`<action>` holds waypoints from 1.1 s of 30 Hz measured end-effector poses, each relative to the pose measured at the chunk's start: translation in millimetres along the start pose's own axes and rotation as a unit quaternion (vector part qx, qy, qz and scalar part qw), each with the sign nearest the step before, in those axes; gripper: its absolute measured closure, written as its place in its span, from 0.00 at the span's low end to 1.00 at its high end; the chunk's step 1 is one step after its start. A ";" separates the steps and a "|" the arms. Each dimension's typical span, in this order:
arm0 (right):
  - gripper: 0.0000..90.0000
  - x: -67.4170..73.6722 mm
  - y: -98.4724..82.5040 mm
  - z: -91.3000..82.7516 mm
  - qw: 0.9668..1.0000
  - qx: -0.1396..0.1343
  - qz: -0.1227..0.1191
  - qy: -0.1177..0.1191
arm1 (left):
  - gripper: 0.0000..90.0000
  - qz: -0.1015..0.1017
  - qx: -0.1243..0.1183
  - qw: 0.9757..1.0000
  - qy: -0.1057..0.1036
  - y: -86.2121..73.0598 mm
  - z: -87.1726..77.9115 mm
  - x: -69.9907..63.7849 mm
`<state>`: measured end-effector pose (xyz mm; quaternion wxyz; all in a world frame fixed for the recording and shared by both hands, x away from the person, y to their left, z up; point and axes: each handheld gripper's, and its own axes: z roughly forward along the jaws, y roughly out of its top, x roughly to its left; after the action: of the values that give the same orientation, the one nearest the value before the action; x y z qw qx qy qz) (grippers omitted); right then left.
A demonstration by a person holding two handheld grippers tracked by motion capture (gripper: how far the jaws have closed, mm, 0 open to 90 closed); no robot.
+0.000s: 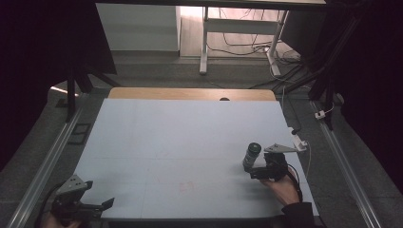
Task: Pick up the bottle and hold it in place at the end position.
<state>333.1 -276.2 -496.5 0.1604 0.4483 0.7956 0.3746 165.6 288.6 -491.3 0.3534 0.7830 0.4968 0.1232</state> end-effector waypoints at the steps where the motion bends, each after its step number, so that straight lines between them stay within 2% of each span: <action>1: 0.00 -0.6 0.2 2.0 1.000 0.001 -0.002 0.001 | 0.01 0.000 0.000 1.000 0.000 0.0 0.0 0.0; 8: 0.00 -1.6 2.1 14.9 1.000 0.016 -0.022 0.003 | 0.01 0.000 0.001 1.000 0.000 -0.1 0.0 0.0; 10: 0.03 -1.9 2.2 17.2 1.000 0.017 -0.024 0.001 | 0.01 0.000 0.001 1.000 0.000 0.0 0.1 0.0; 15: 0.17 -3.6 4.9 15.9 1.000 -0.001 -0.029 0.004 | 0.01 0.000 0.002 1.000 0.000 0.1 0.2 -0.1; 19: 0.33 -1.8 6.2 14.7 0.999 0.001 -0.046 0.006 | 0.01 0.000 0.002 1.000 0.000 0.0 0.2 0.1; 25: 0.56 -2.0 7.4 11.6 0.998 -0.003 -0.054 0.013 | 0.01 0.000 0.003 1.000 0.000 0.2 0.5 0.0; 33: 0.58 2.5 9.1 9.7 0.997 0.002 -0.075 -0.010 | 0.01 -0.001 0.003 1.000 0.000 0.2 0.5 0.3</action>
<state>342.8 -266.9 -496.0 0.1949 0.3914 0.8262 0.3553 166.1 288.6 -491.5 0.3512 0.7835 0.4981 0.1213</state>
